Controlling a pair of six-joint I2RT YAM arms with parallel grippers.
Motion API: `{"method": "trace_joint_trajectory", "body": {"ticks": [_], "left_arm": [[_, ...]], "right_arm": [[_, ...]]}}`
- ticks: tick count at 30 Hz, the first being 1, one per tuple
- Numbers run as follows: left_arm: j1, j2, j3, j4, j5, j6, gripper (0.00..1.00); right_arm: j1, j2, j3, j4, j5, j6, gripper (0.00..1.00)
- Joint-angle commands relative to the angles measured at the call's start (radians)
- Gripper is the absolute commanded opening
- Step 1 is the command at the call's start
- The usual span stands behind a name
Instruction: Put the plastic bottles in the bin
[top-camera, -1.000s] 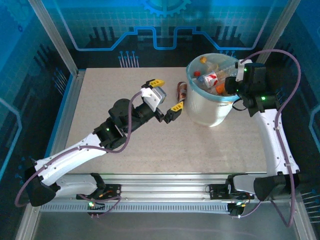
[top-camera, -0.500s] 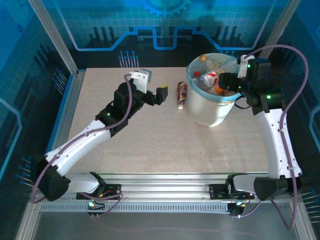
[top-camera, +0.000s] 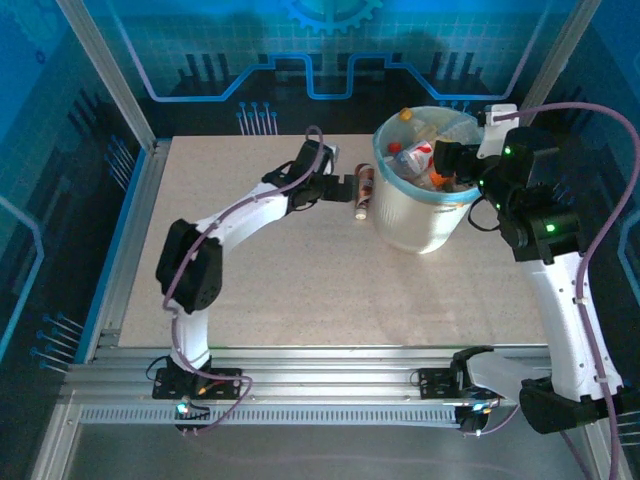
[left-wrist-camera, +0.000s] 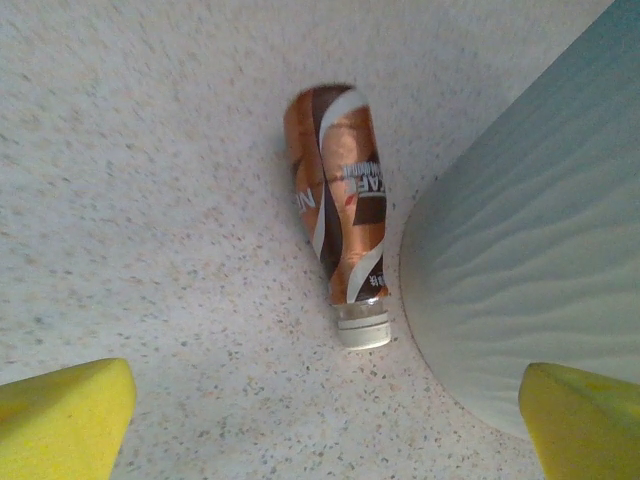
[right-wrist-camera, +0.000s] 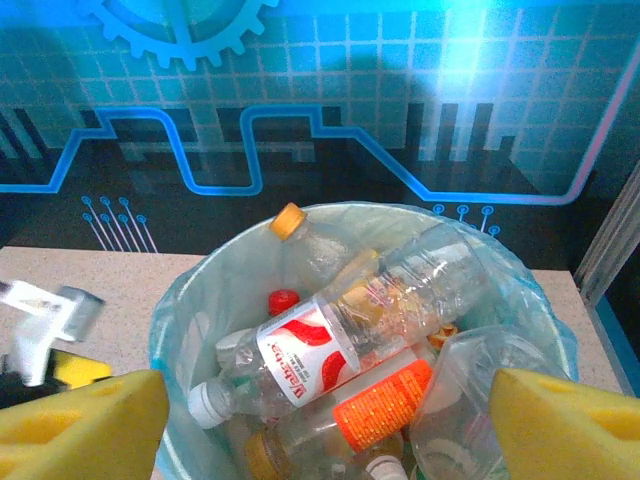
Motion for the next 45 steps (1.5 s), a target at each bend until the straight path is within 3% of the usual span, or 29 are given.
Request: {"method": "trace_joint_trajectory", "body": {"ticks": [1,18,28,33,39,45], "left_arm": [[0.012,0.095,0.123,-0.088,0.082,-0.026,0.99],[0.026,0.48,0.499,-0.198,0.179,-0.066,0.98],[0.035,0.606,0.618,-0.199,0.211,-0.101,0.91],[0.039,0.643,0.647,-0.206,0.17,-0.101,0.92],[0.043,0.698,0.734,-0.309,0.101,-0.057,0.84],[0.053,0.695,0.738,-0.337,0.1,-0.046,0.72]], "right_arm": [[0.018,0.007,-0.019,0.046,0.033,-0.025,0.84],[0.018,0.024,-0.061,0.091,0.047,-0.092,0.85],[0.013,0.038,-0.092,0.129,0.027,-0.133,0.86],[0.007,0.054,-0.095,0.144,0.021,-0.146,0.87],[-0.001,0.062,-0.089,0.135,0.013,-0.146,0.87],[-0.005,0.067,-0.086,0.14,-0.001,-0.136,0.87]]}}
